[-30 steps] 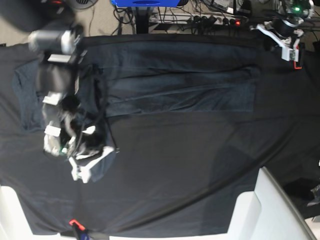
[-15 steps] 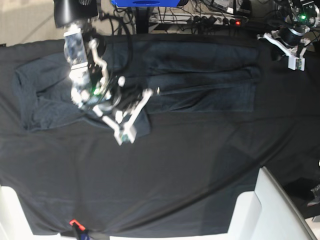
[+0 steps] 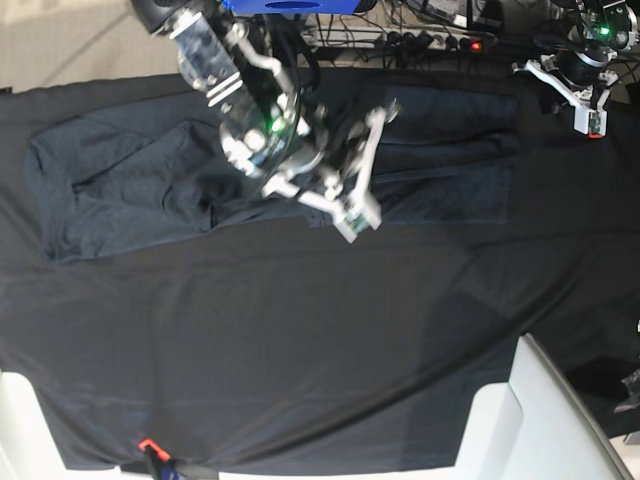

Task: Fold the T-shirt properly
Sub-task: 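Fold the held sleeve across the shirt body toward the left gripper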

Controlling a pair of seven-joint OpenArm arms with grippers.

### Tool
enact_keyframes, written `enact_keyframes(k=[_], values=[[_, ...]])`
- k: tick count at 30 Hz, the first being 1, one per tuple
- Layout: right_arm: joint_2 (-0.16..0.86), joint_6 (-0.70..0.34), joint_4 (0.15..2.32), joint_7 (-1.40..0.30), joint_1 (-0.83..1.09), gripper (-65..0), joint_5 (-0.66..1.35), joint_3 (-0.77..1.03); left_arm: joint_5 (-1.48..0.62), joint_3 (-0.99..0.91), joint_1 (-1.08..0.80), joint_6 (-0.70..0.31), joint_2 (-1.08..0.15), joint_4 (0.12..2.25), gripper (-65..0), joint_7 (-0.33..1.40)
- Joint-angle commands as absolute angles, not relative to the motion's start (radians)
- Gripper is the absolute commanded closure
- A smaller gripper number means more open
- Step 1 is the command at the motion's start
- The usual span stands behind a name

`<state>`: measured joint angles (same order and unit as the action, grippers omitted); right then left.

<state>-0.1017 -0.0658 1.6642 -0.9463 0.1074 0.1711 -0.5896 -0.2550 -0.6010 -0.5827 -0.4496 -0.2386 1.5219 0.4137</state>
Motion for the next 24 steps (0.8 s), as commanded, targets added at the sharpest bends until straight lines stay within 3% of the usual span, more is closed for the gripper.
enact_keyframes(k=[1, 12, 24], values=[[-0.113, -0.074, 1.682, -0.937, 0.104, 0.0, 0.185, -0.598, -0.262, -0.610, -0.590, -0.450, -0.252, 1.532, 0.0, 0.395], [-0.111, -0.071, 1.687, -0.940, 0.099, -0.2, 0.185, -0.601, -0.262, -0.610, -0.590, -0.450, -0.266, 1.532, 0.0, 0.395], [-0.111, -0.077, 1.741, -1.079, 0.082, 0.0, 0.185, -0.605, -0.262, -0.610, -0.576, -0.450, -0.286, 1.532, 0.0, 0.397]])
